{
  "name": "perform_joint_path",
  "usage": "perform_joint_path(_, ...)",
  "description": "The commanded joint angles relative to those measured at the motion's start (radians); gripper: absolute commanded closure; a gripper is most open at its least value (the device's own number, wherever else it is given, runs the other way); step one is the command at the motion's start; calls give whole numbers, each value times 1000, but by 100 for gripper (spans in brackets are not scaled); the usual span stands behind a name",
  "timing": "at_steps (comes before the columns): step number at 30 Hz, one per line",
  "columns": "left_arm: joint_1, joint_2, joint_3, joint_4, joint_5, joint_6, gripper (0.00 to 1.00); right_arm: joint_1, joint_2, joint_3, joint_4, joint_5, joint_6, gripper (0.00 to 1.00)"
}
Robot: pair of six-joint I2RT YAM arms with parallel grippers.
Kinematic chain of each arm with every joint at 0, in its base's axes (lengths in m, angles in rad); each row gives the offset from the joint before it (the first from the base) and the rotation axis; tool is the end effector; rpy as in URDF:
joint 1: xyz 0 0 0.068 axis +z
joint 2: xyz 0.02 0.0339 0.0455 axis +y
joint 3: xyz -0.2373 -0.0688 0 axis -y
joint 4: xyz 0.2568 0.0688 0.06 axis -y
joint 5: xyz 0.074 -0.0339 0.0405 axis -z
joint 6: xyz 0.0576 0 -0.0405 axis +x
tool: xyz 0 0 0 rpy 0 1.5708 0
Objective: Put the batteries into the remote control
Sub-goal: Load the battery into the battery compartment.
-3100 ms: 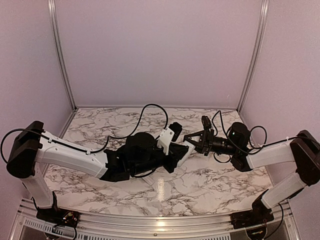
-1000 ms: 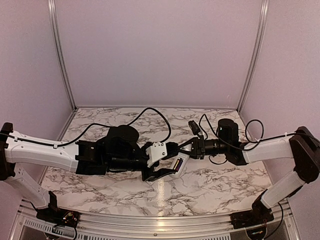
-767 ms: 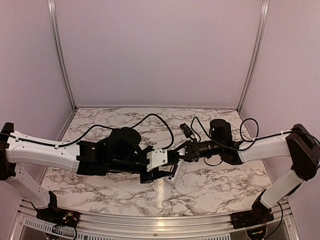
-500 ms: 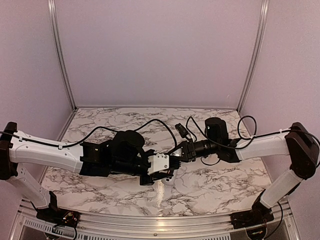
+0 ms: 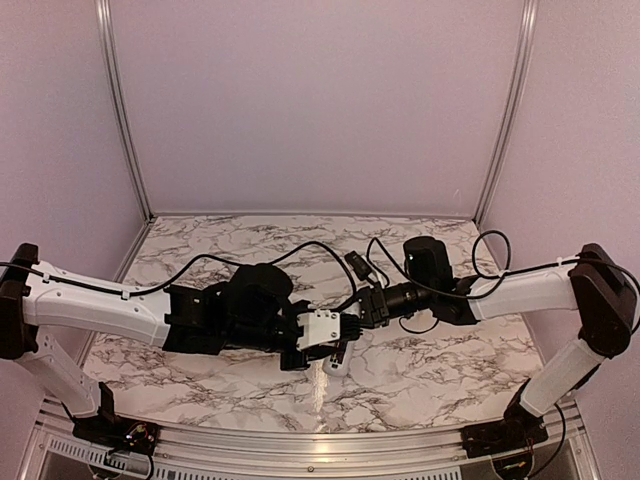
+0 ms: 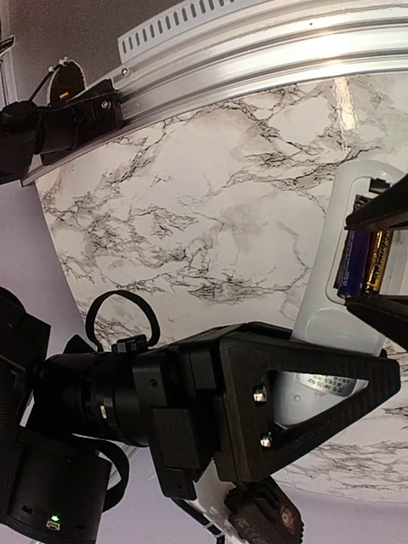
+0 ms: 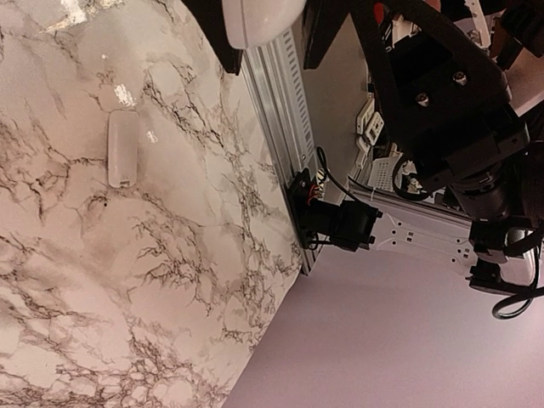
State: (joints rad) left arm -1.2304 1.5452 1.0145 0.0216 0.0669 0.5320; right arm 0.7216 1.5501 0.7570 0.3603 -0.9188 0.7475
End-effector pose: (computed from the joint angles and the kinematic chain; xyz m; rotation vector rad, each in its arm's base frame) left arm 0.1234 -0.3600 0.2084 1.6592 1.3144 -0.4916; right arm 0.2227 0.2569 0.1642 -0.6741 2.2307 1.7681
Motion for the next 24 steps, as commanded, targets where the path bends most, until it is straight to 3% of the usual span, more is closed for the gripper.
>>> perform_joint_path(1,3,30,28,-20,-16,6,73,14,10,50,-17,-17,-23,100)
perform_joint_path(18,4,22,37,-58,-38,18,72,39,25,71,-43,-24,-45,100)
perform_joint_path(24,3,1,14,-56,-59,33,65,38,28,56,15,-49,0,100)
